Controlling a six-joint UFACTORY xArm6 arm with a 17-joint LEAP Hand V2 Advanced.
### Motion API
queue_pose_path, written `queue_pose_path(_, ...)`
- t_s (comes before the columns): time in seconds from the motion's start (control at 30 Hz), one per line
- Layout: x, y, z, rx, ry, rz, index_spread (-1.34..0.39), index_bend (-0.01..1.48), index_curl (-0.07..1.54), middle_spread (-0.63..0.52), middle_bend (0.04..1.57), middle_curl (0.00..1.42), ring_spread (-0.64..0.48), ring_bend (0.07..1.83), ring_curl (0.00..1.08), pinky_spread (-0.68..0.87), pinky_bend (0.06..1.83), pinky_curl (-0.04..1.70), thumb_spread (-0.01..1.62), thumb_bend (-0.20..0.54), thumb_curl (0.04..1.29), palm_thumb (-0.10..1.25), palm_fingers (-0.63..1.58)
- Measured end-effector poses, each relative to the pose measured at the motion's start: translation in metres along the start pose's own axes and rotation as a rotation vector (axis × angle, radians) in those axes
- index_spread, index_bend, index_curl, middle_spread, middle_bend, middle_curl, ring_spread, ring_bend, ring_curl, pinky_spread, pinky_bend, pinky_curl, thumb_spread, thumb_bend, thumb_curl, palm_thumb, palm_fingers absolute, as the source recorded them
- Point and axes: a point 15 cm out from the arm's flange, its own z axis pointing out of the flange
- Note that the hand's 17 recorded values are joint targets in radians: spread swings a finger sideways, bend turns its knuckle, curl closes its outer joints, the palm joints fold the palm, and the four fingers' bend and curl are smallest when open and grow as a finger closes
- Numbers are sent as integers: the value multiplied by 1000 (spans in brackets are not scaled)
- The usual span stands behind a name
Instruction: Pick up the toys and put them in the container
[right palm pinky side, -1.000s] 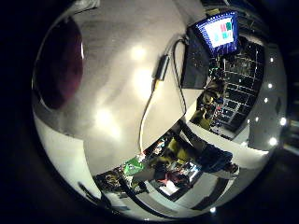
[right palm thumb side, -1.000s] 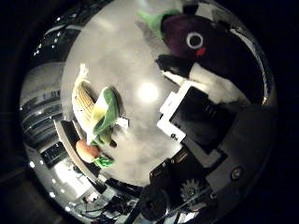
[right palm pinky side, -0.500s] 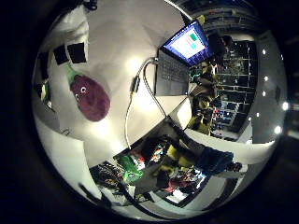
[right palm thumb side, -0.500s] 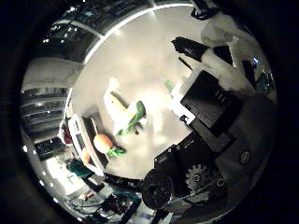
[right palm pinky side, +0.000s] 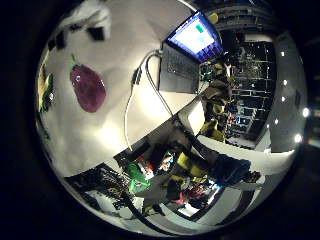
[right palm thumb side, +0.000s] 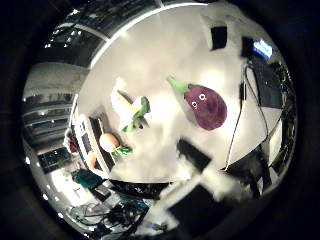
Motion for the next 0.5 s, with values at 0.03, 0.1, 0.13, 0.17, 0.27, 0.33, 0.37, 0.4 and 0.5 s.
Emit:
queue_pose_path(0.03, 3, 0, 10, -12, -4, 6, -290, 379, 433, 17, 546, 381, 155, 704, 299, 412, 865, 486, 1066, -29, 372, 644, -35)
queue_pose_path(0.1, 7, 2, 29, -37, -12, 14, -278, 334, 414, 34, 498, 362, 188, 664, 276, 469, 825, 455, 1066, -29, 360, 629, -2)
queue_pose_path(0.13, 8, 2, 35, -45, -14, 16, -274, 320, 408, 37, 486, 357, 196, 652, 270, 483, 815, 445, 1066, -27, 358, 627, 10)
queue_pose_path(0.17, 8, 2, 40, -52, -16, 17, -272, 304, 402, 40, 474, 353, 202, 642, 264, 494, 806, 435, 1068, -29, 352, 620, 20)
queue_pose_path(0.27, 8, -1, 48, -70, -18, 17, -258, 252, 385, 56, 422, 337, 217, 605, 247, 524, 787, 408, 1059, -31, 338, 599, 58)
queue_pose_path(0.33, 7, -4, 56, -89, -21, 13, -253, 214, 376, 69, 390, 328, 225, 587, 239, 535, 774, 391, 1053, -31, 330, 580, 82)
queue_pose_path(0.37, 6, -4, 60, -102, -23, 13, -251, 189, 371, 72, 371, 324, 228, 577, 234, 542, 770, 383, 1051, -29, 325, 573, 98)
queue_pose_path(0.4, 5, -2, 66, -115, -25, 12, -251, 177, 364, 74, 357, 321, 229, 574, 233, 544, 767, 376, 1046, -29, 323, 568, 109)
queue_pose_path(0.5, 3, -3, 76, -133, -28, 9, -240, 146, 331, 83, 352, 328, 216, 603, 234, 540, 764, 353, 1040, -27, 312, 555, 171)
